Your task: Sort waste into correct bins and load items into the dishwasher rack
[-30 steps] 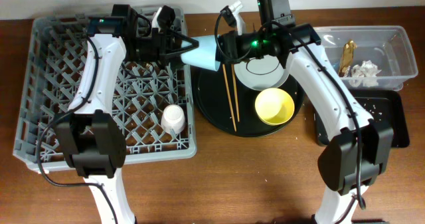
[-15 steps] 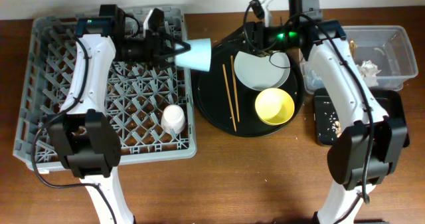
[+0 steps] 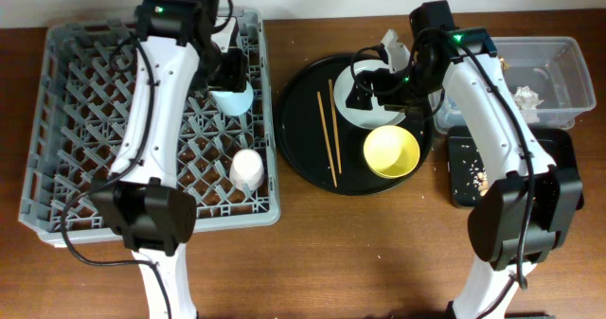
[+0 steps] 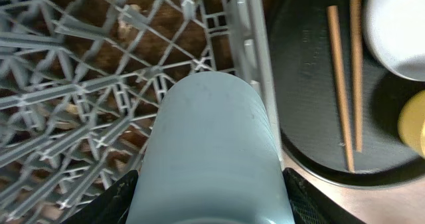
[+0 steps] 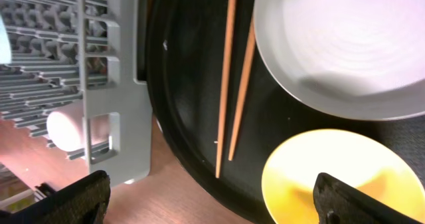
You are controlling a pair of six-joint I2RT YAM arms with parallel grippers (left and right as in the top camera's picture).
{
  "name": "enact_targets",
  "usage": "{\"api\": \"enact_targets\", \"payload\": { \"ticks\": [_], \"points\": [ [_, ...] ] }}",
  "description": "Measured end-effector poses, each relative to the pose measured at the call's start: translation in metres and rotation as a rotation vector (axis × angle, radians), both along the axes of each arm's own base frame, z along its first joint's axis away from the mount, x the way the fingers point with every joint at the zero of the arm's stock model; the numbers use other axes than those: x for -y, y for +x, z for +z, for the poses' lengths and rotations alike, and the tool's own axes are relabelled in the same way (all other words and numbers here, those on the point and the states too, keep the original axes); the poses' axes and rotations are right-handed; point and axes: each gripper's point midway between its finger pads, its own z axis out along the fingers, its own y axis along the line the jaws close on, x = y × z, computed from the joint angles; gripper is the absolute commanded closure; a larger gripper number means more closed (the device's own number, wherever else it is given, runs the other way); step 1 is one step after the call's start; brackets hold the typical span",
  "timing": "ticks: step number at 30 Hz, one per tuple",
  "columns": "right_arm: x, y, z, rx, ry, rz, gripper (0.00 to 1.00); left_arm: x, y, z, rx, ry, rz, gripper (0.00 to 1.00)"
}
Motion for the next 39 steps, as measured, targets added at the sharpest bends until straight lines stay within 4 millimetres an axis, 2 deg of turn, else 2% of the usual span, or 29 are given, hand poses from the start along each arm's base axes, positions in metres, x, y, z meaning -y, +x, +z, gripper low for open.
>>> {"api": "enact_targets", "payload": {
  "ticks": [7, 12, 16, 17, 19, 20, 21, 26, 29, 31, 32, 35, 36, 39],
  "points": [
    [0.005, -0.006, -0.004, -0.028, -0.030, -0.006, 0.02, -0.001, 0.015, -0.022, 0.026, 0.062, 0.014, 0.53],
    [0.005, -0.006, -0.004, -0.030, -0.031, -0.006, 0.02, 0.002, 0.007, -0.045, -0.033, 0.065, 0.012, 0.53],
    [0.005, -0.007, -0.004, -0.034, -0.032, -0.004, 0.02, 0.022, 0.005, -0.066, -0.041, 0.073, -0.028, 0.52],
    [0.005, -0.008, -0.004, -0.035, -0.032, -0.003, 0.02, 0.022, 0.004, -0.070, -0.047, 0.082, -0.030, 0.41],
    [0.005, -0.008, -0.004, -0.036, -0.033, -0.002, 0.02, 0.017, 0.004, -0.083, -0.056, 0.105, -0.022, 0.26],
    [0.005, -0.009, -0.004, -0.037, -0.033, -0.001, 0.01, 0.015, 0.003, -0.085, -0.058, 0.114, -0.016, 0.07],
    [0.005, -0.009, -0.004, -0.037, -0.033, 0.000, 0.01, 0.018, 0.001, -0.088, -0.069, 0.103, -0.018, 0.01],
    [0.008, -0.006, -0.004, -0.031, -0.032, -0.008, 0.02, 0.026, -0.001, -0.091, -0.076, 0.078, -0.034, 0.01],
    [0.027, 0.003, 0.009, -0.008, -0.029, -0.055, 0.03, 0.026, -0.004, -0.091, -0.088, 0.079, -0.035, 0.01],
    [0.039, 0.003, 0.023, 0.015, -0.027, -0.082, 0.03, 0.025, -0.009, -0.084, -0.108, 0.083, -0.035, 0.01],
    [0.043, 0.001, 0.033, 0.038, -0.026, -0.091, 0.03, 0.025, -0.008, -0.074, -0.100, 0.081, -0.035, 0.01],
    [0.066, -0.015, 0.096, 0.180, -0.034, -0.147, 0.03, 0.028, -0.002, -0.020, -0.019, 0.060, -0.035, 0.01],
    [0.088, -0.029, 0.123, 0.238, -0.065, -0.205, 0.03, 0.029, -0.003, 0.002, 0.017, 0.050, -0.038, 0.01],
    [0.129, -0.060, 0.150, 0.269, -0.140, -0.318, 0.03, 0.046, -0.012, 0.040, 0.080, 0.015, -0.074, 0.01]
  ]
}}
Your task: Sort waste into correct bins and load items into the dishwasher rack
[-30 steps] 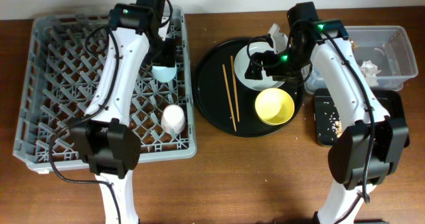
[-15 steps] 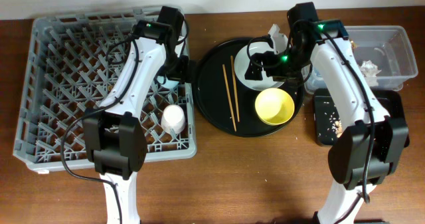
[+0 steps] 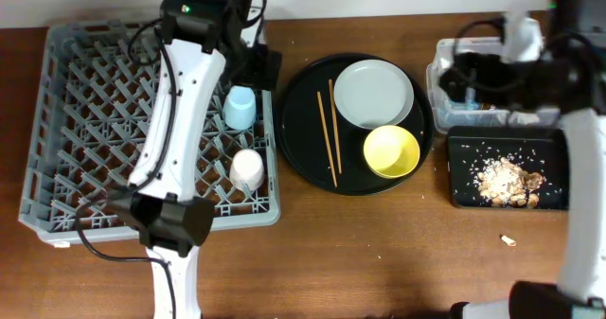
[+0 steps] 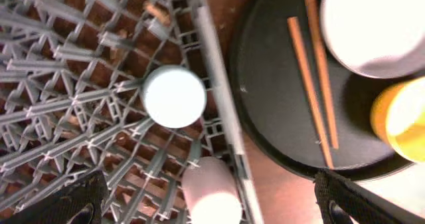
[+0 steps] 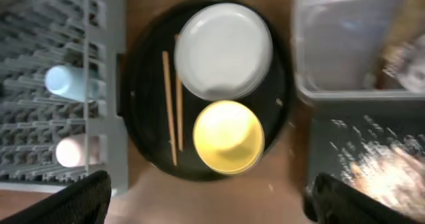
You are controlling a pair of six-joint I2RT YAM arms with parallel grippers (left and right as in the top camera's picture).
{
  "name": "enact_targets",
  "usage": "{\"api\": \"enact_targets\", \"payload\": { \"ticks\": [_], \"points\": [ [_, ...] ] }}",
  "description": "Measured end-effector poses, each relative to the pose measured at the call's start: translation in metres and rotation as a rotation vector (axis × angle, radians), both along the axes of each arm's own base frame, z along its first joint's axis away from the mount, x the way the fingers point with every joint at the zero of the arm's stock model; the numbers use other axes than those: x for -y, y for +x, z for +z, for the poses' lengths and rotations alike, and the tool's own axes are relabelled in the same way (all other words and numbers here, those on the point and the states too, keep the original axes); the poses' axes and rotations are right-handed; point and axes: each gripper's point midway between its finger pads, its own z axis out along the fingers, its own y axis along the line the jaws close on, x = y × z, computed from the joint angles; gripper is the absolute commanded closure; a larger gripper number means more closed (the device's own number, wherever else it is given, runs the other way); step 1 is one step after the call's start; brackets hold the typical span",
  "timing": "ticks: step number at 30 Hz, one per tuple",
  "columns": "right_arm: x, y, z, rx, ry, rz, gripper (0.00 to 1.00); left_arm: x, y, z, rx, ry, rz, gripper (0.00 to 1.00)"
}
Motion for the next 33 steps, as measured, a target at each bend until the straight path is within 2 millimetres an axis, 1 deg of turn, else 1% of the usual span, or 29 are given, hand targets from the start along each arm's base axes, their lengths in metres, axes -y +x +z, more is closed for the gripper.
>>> {"api": "enact_targets", "payload": {
  "ticks": [1, 2, 3, 4, 5, 6, 9, 10, 11, 13, 14, 15, 17, 18, 19, 20, 21, 22, 23, 24, 25, 26, 27, 29, 30, 31, 32, 33],
  "points": [
    [0.008, -0.009, 0.003, -0.007, -0.012, -0.027, 0.03, 0.010, -0.003, 0.006, 0.010, -0.014, -0.022, 0.01],
    [0.009, -0.018, 0.002, -0.033, -0.015, -0.033, 0.03, 0.020, -0.009, 0.006, 0.000, -0.024, -0.048, 0.02],
    [0.007, -0.027, -0.002, -0.074, -0.014, -0.031, 0.03, 0.028, -0.019, 0.004, -0.029, -0.026, -0.070, 0.02],
    [0.005, -0.033, -0.007, -0.104, -0.014, -0.026, 0.02, 0.032, -0.026, 0.003, -0.049, -0.022, -0.083, 0.02],
    [0.001, -0.036, -0.011, -0.127, -0.015, -0.016, 0.02, 0.037, -0.029, 0.002, -0.060, -0.032, -0.093, 0.05],
    [-0.005, -0.037, -0.018, -0.147, -0.014, 0.002, 0.03, 0.043, -0.032, 0.003, -0.070, -0.065, -0.098, 0.05],
    [-0.021, -0.031, -0.037, -0.176, -0.001, 0.019, 0.02, 0.055, -0.028, 0.006, -0.063, -0.135, -0.069, 0.10],
    [-0.026, -0.027, -0.039, -0.166, 0.001, 0.024, 0.04, 0.058, -0.026, 0.007, -0.053, -0.148, -0.066, 0.10],
    [-0.037, -0.023, -0.043, -0.160, 0.001, 0.051, 0.06, 0.064, -0.024, 0.009, -0.039, -0.160, -0.068, 0.11],
    [-0.054, -0.018, -0.049, -0.156, 0.007, 0.082, 0.07, 0.080, -0.021, 0.013, -0.006, -0.185, -0.074, 0.11],
    [-0.059, -0.013, -0.051, -0.150, 0.009, 0.088, 0.08, 0.088, -0.020, 0.013, 0.005, -0.193, -0.082, 0.11],
    [-0.061, -0.010, -0.058, -0.170, -0.007, 0.073, 0.12, 0.095, -0.019, 0.010, 0.007, -0.200, -0.086, 0.11],
    [-0.055, -0.006, -0.066, -0.192, -0.038, 0.029, 0.12, 0.106, -0.020, -0.007, -0.020, -0.201, -0.087, 0.11],
    [-0.052, -0.004, -0.067, -0.192, -0.048, 0.007, 0.12, 0.108, -0.020, -0.015, -0.036, -0.199, -0.079, 0.11],
    [-0.044, -0.001, -0.067, -0.190, -0.053, -0.040, 0.14, 0.111, -0.019, -0.029, -0.059, -0.198, -0.066, 0.11],
    [-0.041, 0.000, -0.067, -0.191, -0.054, -0.056, 0.15, 0.112, -0.020, -0.037, -0.075, -0.194, -0.059, 0.11],
    [-0.034, 0.001, -0.067, -0.193, -0.053, -0.086, 0.16, 0.117, -0.019, -0.044, -0.079, -0.197, -0.056, 0.16],
    [-0.019, 0.002, -0.067, -0.194, -0.052, -0.136, 0.16, 0.124, -0.021, -0.051, -0.085, -0.201, -0.060, 0.19],
    [-0.007, 0.002, -0.066, -0.196, -0.050, -0.174, 0.17, 0.137, -0.028, -0.062, -0.099, -0.200, -0.075, 0.21],
    [0.009, 0.001, -0.064, -0.194, -0.047, -0.221, 0.16, 0.154, -0.033, -0.067, -0.095, -0.211, -0.098, 0.24],
    [0.029, -0.003, -0.061, -0.194, -0.041, -0.280, 0.16, 0.167, -0.038, -0.073, -0.093, -0.215, -0.123, 0.24],
    [0.061, -0.012, -0.058, -0.195, -0.039, -0.371, 0.16, 0.182, -0.045, -0.081, -0.091, -0.221, -0.151, 0.25],
    [0.081, -0.018, -0.056, -0.198, -0.038, -0.433, 0.16, 0.192, -0.054, -0.090, -0.104, -0.215, -0.177, 0.25],
    [0.111, -0.031, -0.057, -0.219, -0.029, -0.525, 0.15, 0.203, -0.062, -0.099, -0.111, -0.214, -0.204, 0.26],
    [0.120, -0.034, -0.058, -0.221, -0.030, -0.553, 0.15, 0.205, -0.066, -0.106, -0.120, -0.208, -0.209, 0.28],
    [0.130, -0.038, -0.058, -0.223, -0.034, -0.583, 0.11, 0.207, -0.067, -0.109, -0.120, -0.210, -0.210, 0.29],
    [0.139, -0.042, -0.058, -0.226, -0.046, -0.608, 0.11, 0.208, -0.067, -0.114, -0.123, -0.212, -0.203, 0.30],
    [0.142, -0.043, -0.058, -0.229, -0.052, -0.618, 0.10, 0.209, -0.069, -0.118, -0.129, -0.210, -0.200, 0.32]
  ]
}}
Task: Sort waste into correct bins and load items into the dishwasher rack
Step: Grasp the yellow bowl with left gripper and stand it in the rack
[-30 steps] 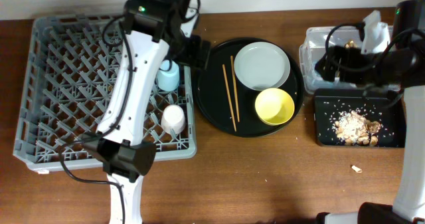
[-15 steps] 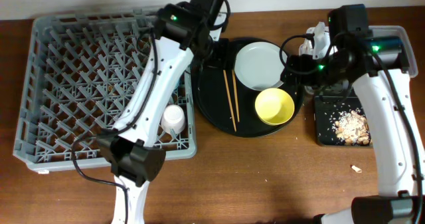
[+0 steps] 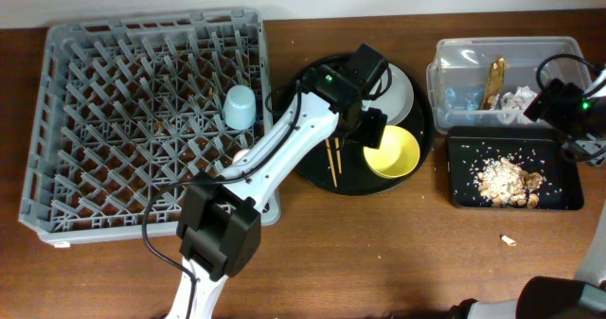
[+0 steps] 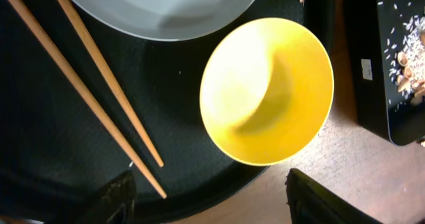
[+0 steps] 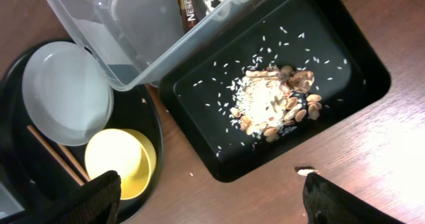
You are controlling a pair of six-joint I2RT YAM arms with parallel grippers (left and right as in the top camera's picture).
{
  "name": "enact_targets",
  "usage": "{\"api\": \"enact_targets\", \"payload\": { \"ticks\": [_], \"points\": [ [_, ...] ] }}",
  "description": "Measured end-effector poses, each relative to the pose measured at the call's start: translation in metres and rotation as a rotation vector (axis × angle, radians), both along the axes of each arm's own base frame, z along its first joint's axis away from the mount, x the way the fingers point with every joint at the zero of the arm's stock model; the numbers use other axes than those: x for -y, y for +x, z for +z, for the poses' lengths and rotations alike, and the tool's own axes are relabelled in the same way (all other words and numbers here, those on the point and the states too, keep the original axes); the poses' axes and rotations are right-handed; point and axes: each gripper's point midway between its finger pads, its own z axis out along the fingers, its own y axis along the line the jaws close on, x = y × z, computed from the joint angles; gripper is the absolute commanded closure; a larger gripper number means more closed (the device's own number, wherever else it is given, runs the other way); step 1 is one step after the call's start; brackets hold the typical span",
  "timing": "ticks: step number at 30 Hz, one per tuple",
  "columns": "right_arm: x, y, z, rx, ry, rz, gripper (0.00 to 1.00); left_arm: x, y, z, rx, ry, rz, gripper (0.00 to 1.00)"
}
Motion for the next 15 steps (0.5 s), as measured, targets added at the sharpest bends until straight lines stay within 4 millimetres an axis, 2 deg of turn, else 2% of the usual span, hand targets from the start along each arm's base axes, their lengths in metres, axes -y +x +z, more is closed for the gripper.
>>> {"api": "enact_targets", "payload": {
  "ticks": [3, 6, 10, 11, 14, 15],
  "points": [
    [0.003, -0.004, -0.001, -0.018, -0.016, -0.007, 0.02, 0.008, 0.003, -0.010, 0.013, -0.021, 0.011, 0.39],
    [0.003, -0.004, -0.001, -0.022, -0.020, -0.008, 0.02, 0.011, 0.003, -0.020, 0.002, -0.027, 0.039, 0.44],
    [0.003, -0.005, -0.002, -0.023, -0.020, -0.007, 0.02, 0.012, -0.004, -0.078, -0.091, 0.043, 0.055, 0.55],
    [0.003, -0.005, -0.002, -0.023, -0.020, -0.008, 0.02, 0.013, -0.005, -0.084, -0.101, 0.048, 0.057, 0.57],
    [0.003, -0.005, -0.002, -0.023, -0.019, -0.008, 0.01, 0.016, -0.006, -0.084, -0.099, 0.040, 0.057, 0.67],
    [0.003, -0.005, -0.002, -0.023, -0.020, -0.008, 0.02, 0.018, -0.005, -0.084, -0.095, 0.035, 0.057, 0.67]
  ]
}}
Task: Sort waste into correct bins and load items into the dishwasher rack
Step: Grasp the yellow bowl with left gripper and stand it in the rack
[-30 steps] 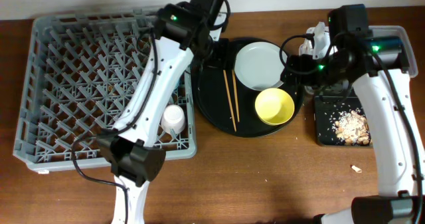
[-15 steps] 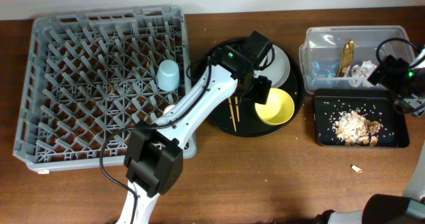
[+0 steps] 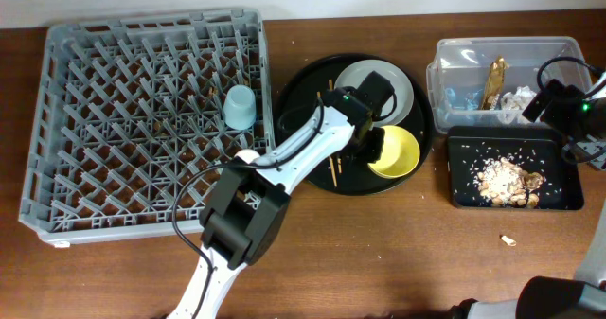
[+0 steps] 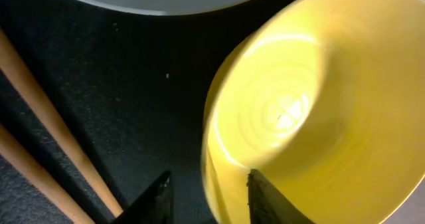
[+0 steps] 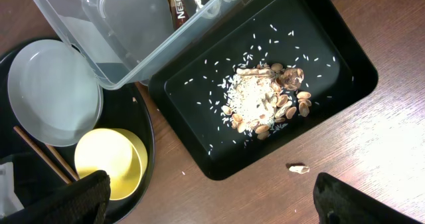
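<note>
The yellow bowl (image 3: 396,152) sits on the round black tray (image 3: 303,92), in front of the white plate (image 3: 386,84). My left gripper (image 4: 209,177) is down at the bowl's left rim. One finger (image 4: 151,201) is outside the wall and the other (image 4: 269,197) is inside, with a gap still showing. Two chopsticks (image 4: 40,164) lie left of the bowl. A blue cup (image 3: 240,106) stands upside down in the grey rack (image 3: 57,120). My right gripper (image 5: 209,187) hangs open and empty high over the black scrap tray (image 5: 199,137).
A clear bin (image 3: 473,54) holding wrappers stands behind the scrap tray (image 3: 464,186), which carries rice and shells. A small shell piece (image 5: 299,166) lies on the table in front of it. A white cup (image 3: 248,156) in the rack is half hidden by my left arm.
My left gripper has come down from above the yellow bowl to its rim. Its jaws are narrower and stand astride the wall. The right gripper has barely shifted.
My left gripper first held the blue cup over the rack while the right one was low over the plate. Then the cup stood in the rack, the left gripper open above it and the right arm by the clear bin. The left then hung over the yellow bowl, now at its rim.
</note>
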You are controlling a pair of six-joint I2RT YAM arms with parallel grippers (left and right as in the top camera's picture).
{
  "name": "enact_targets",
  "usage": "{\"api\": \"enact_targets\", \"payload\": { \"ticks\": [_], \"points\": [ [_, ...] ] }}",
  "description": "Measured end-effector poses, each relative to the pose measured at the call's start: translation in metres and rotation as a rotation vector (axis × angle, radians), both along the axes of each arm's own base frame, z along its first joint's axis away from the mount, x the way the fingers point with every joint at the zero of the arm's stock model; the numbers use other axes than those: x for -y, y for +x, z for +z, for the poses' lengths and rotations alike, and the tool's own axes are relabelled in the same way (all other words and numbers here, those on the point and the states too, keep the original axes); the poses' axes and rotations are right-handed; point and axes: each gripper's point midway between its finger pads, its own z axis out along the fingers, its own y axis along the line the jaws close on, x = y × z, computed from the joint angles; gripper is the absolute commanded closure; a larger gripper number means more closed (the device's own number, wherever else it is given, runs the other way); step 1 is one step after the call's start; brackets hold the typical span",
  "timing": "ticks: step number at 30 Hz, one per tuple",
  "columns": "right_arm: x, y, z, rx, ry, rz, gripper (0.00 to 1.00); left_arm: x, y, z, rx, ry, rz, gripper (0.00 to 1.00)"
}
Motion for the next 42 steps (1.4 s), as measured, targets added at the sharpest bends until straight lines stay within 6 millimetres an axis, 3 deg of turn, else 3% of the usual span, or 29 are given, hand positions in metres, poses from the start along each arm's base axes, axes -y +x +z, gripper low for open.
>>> {"api": "enact_targets", "payload": {
  "ticks": [2, 4, 8, 9, 10, 18, 21, 22, 24, 26, 28, 30, 32, 34, 37, 40, 42],
  "points": [
    [0.000, 0.000, 0.000, 0.000, 0.000, 0.000, 0.01, 0.003, 0.001, -0.001, 0.006, -0.006, -0.002, 0.68],
    [0.000, 0.000, 0.000, 0.000, 0.000, 0.000, 0.02, 0.003, 0.002, -0.004, 0.007, -0.006, -0.002, 0.79],
    [0.000, 0.000, 0.000, 0.000, 0.000, -0.001, 0.02, 0.006, 0.005, -0.003, 0.019, -0.016, 0.002, 0.80],
    [0.000, 0.000, 0.000, 0.000, 0.000, 0.000, 0.02, 0.005, 0.006, -0.003, 0.024, -0.011, 0.004, 0.94],
    [0.000, 0.000, 0.000, 0.000, 0.000, 0.000, 0.02, 0.003, 0.008, -0.003, 0.035, 0.001, 0.009, 0.99],
    [0.000, 0.000, 0.000, 0.000, 0.000, 0.000, 0.02, 0.000, 0.010, -0.003, 0.046, 0.019, 0.009, 0.99],
    [0.000, 0.000, 0.000, 0.000, 0.000, 0.000, 0.02, -0.011, 0.013, 0.015, 0.076, 0.053, -0.024, 0.99],
    [0.000, 0.000, 0.000, 0.000, 0.000, 0.000, 0.02, -0.018, 0.023, 0.037, 0.134, 0.059, -0.021, 0.99],
    [0.000, 0.000, 0.000, -0.002, -0.002, -0.001, 0.02, -0.045, 0.055, 0.111, 0.343, 0.075, 0.033, 0.99],
    [0.001, 0.000, 0.000, -0.001, -0.003, -0.001, 0.02, -0.110, 0.087, 0.202, 0.623, 0.193, 0.202, 1.00],
    [0.001, 0.000, 0.000, -0.002, -0.003, -0.002, 0.02, -0.177, 0.114, 0.268, 0.855, 0.339, 0.420, 0.99],
    [0.000, -0.001, 0.000, -0.003, -0.003, -0.002, 0.02, -0.239, 0.142, 0.294, 0.981, 0.486, 0.594, 0.99],
    [0.000, -0.002, 0.001, -0.003, -0.006, -0.003, 0.02, -0.293, 0.180, 0.292, 1.047, 0.606, 0.696, 0.99],
    [0.001, -0.002, 0.001, -0.001, -0.007, -0.003, 0.02, -0.319, 0.206, 0.272, 1.069, 0.721, 0.721, 1.00],
    [0.001, -0.001, 0.001, 0.000, -0.011, -0.004, 0.02, -0.313, 0.238, 0.230, 1.102, 0.838, 0.694, 0.99],
    [0.001, -0.002, 0.001, 0.000, -0.010, -0.004, 0.01, -0.313, 0.245, 0.184, 1.038, 0.949, 0.635, 0.99],
    [0.001, -0.002, 0.001, 0.000, -0.010, -0.004, 0.01, -0.322, 0.240, 0.165, 0.993, 1.058, 0.643, 0.99]
  ]
}}
